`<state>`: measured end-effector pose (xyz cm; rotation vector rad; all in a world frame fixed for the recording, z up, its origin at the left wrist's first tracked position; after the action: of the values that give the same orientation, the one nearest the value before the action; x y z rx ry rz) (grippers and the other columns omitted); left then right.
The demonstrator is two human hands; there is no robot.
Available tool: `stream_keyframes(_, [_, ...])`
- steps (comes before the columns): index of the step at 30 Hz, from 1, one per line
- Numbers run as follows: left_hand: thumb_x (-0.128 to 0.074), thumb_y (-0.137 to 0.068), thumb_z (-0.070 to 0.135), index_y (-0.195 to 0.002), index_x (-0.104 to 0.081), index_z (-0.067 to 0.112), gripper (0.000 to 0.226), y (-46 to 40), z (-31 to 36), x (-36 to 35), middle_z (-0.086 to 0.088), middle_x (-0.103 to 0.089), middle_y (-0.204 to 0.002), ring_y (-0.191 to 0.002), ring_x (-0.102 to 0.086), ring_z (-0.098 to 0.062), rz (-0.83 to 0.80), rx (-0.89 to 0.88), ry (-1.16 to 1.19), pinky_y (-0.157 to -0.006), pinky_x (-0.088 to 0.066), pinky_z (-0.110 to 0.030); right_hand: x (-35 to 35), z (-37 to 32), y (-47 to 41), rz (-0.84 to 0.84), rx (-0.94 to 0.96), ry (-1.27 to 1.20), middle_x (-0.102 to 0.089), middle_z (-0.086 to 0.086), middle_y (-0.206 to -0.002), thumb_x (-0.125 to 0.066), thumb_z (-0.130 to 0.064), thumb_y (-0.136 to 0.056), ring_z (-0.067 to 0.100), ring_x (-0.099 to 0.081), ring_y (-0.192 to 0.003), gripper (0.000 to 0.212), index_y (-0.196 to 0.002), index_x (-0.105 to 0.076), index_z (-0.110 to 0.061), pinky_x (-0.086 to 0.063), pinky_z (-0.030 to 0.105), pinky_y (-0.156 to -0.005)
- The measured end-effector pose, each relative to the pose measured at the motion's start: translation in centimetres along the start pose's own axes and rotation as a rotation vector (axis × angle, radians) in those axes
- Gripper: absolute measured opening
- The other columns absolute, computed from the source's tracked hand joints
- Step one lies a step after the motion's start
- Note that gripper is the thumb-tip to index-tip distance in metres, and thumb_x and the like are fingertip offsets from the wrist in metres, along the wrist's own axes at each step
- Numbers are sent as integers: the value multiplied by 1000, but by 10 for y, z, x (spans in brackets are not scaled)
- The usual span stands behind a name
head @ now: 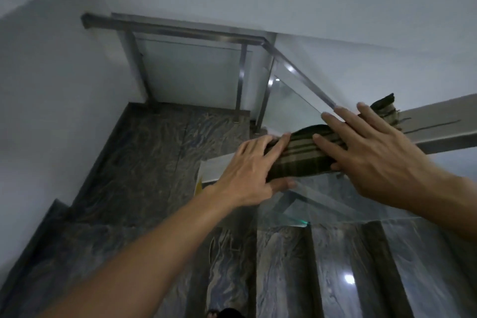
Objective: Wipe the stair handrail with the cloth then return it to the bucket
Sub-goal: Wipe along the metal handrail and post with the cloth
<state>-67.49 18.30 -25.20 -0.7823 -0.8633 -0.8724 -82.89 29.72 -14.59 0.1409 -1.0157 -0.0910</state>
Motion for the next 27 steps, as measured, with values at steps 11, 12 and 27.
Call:
stream_keyframes(11, [-24,-92,59,-151,4,27,73,-8,-32,-6,-10,-19,-155,-138,-27,-25,-38,-324,27,-116,-23,-44,-2,-30,13,-200,-456,-52,-24,27,-152,-12,-50,-90,54,-20,-138,60,-148,-20,-37,-21,66,-111])
stream_keyframes(12, [-24,-92,59,-151,5,26,73,-8,-34,-7,-9,-19,-155,-138,-27,-24,-28,-345,22,-116,-23,-44,-2,-35,12,-225,-494,-38,-25,28,-152,-12,-50,-89,54,-21,-137,61,-149,-18,-37,-22,65,-110])
stream_keyframes(27, [-33,-92,58,-147,17,31,79,32,-129,-12,-9,-5,-158,-143,-17,-28,-196,-525,123,-117,-19,-45,22,-148,-55,-298,-731,-100,18,16,-157,-19,-50,-96,43,17,-142,61,-145,17,-42,9,51,-117])
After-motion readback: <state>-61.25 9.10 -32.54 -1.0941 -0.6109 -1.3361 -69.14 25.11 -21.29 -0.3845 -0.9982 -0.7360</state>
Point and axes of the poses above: each hand's wrist, its own y-axis away from the middle knuckle, its own x-axis out of the back of the hand, z = x × y, the point moved 3 cm from there along -y, towards the middle knuckle
